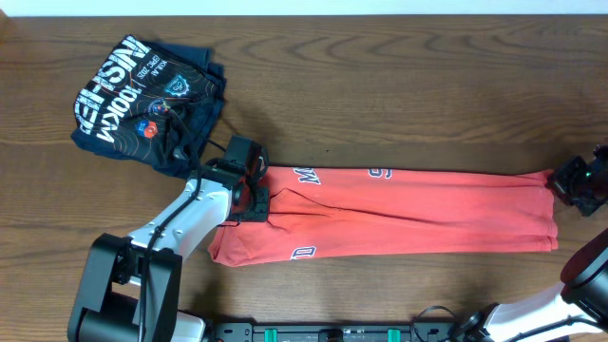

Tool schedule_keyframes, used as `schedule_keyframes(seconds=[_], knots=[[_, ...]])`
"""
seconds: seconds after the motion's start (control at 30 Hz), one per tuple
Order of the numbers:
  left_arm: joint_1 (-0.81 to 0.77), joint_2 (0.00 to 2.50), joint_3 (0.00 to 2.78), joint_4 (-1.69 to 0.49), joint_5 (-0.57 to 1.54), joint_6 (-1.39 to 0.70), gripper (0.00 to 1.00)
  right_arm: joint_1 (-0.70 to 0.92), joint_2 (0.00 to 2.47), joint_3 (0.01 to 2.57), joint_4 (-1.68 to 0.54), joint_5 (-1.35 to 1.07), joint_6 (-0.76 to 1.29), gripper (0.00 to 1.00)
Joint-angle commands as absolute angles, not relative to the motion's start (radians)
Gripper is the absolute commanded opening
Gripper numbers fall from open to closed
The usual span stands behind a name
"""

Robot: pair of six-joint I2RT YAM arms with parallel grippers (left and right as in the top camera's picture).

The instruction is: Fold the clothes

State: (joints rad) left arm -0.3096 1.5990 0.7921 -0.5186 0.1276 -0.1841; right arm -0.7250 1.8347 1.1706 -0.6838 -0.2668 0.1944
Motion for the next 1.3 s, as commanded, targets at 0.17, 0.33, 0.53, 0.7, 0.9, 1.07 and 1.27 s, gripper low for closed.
schedule_keyframes(seconds=[0.17, 0.33, 0.53, 0.7, 0.9, 1.07, 1.27], knots=[[-0.297, 1.618, 0.790, -0.532, 0.100, -0.193, 0.56, -0.748, 1.836, 1.200, -0.593, -0.472, 0.072, 0.37], [-0.298, 1.576, 0.838, -0.611, 0.176, -0.192, 0.61, -0.767, 1.803, 1.241, -0.641, -0.472, 0.073, 0.47], [-0.299, 1.432, 0.934, -0.741, 0.177, -0.185, 0.64, -0.748, 1.711, 1.262, -0.785, -0.430, 0.239, 0.01], [-0.299, 1.380, 0.933, -0.756, 0.221, -0.186, 0.44, -0.686, 1.721, 1.233, -1.006, -0.176, 0.397, 0.01], [-0.299, 1.433, 0.896, -0.710, 0.262, -0.185, 0.30, -0.643, 1.722, 1.060, -0.780, -0.130, 0.486, 0.01], [-0.299, 1.542, 0.886, -0.649, 0.262, -0.186, 0.23, -0.635, 1.723, 0.914, -0.570, -0.205, 0.544, 0.01], [-0.299, 1.670, 0.886, -0.611, 0.270, -0.190, 0.21, -0.633, 1.747, 0.817, -0.446, -0.118, 0.627, 0.01]])
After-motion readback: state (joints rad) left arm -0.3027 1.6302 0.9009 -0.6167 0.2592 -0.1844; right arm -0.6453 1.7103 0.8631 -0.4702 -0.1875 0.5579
